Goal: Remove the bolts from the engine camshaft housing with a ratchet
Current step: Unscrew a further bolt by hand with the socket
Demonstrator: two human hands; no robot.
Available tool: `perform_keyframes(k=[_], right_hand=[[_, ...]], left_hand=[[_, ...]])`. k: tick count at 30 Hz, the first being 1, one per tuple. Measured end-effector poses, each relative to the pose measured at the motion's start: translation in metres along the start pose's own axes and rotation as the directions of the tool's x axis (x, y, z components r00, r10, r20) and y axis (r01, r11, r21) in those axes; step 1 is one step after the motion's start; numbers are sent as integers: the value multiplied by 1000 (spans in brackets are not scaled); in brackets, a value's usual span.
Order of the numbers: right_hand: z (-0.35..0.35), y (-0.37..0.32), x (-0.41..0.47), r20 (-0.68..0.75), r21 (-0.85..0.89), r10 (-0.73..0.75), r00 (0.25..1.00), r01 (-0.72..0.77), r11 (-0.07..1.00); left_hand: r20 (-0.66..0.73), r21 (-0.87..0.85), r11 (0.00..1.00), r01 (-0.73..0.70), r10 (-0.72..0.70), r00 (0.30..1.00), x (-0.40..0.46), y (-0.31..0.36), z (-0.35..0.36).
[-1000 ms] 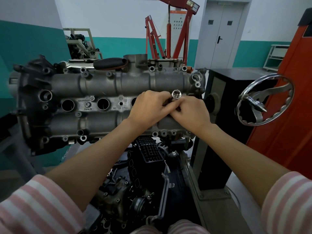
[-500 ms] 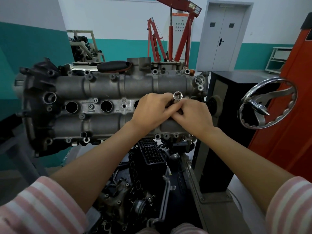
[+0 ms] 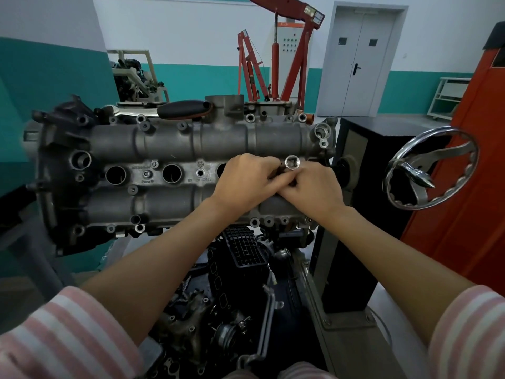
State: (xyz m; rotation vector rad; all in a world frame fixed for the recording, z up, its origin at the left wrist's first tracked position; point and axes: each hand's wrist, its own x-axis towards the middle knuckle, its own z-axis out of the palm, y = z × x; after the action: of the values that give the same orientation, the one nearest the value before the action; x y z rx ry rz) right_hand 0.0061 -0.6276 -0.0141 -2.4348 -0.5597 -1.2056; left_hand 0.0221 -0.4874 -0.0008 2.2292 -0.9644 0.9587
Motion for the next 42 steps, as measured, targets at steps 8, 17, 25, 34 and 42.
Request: perform_keyframes(k=[8,17,25,34,42], right_hand=[[2,3,1,111,-16,57,992,-56,998],[1,2,-1,5,-42,5,1000,-5,999],[3,4,1,137,-51,78,987,-72,996],[1,3,-1,67,-62,43,997,-38,997],[1,4,2,185,-83,84,979,-70,994]], left_hand=[[2,7,1000,-27,27,1000,0,5,-2],[-3,-7,1000,0,0,1000,1,-1,0],[8,14,1000,-22,22,1000,0,6,-2],[-13,-5,1000,-5,5,1000,0,2,-2],[-18,24,999,-34,34,999,0,6,-1]])
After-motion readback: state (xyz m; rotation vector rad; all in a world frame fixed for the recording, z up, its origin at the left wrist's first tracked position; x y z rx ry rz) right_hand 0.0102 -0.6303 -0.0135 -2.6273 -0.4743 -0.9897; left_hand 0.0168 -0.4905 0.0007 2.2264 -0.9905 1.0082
